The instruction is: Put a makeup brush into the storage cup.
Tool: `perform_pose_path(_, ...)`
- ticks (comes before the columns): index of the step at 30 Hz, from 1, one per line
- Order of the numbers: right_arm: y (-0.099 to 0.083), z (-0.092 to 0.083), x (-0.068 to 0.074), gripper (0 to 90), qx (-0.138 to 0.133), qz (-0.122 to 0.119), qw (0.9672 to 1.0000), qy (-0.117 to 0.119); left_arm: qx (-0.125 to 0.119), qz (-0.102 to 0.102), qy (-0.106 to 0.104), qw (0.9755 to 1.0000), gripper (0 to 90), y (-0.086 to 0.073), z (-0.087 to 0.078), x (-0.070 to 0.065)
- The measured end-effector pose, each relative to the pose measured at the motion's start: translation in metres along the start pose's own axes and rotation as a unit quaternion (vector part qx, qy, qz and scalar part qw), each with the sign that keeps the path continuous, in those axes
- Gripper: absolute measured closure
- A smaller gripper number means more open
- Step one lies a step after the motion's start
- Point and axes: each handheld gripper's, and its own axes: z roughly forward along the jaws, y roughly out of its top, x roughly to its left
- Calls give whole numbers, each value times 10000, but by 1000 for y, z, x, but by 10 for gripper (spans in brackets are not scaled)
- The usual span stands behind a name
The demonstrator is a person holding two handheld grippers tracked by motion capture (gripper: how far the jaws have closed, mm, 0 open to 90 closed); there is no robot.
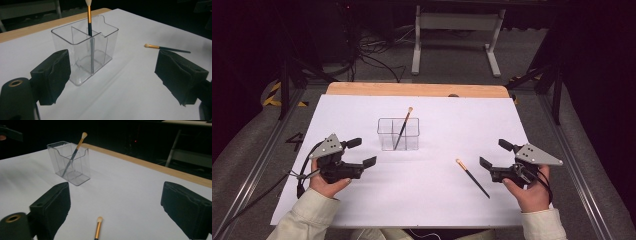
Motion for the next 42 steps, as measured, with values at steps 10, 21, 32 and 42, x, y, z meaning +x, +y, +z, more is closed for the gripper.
perform_pose_path(10, 20, 20, 4, 164, 954, -182, 9949, 266, -52, -107, 152, 9998, 143, -10, -11, 1)
perform_pose_path(21, 29, 37, 3, 176, 1968, -149, 9798, 332, -389, -323, 48, 9987, 124, -10, -23, 3)
perform_pose_path(32, 39, 54, 2, 199, 2599, -151, 9648, 358, -600, -485, 150, 9969, 115, -16, -31, 10)
perform_pose_path(42, 37, 70, -3, 226, 3312, 203, 9429, 302, -631, -521, 276, 9963, 95, -17, -30, 13)
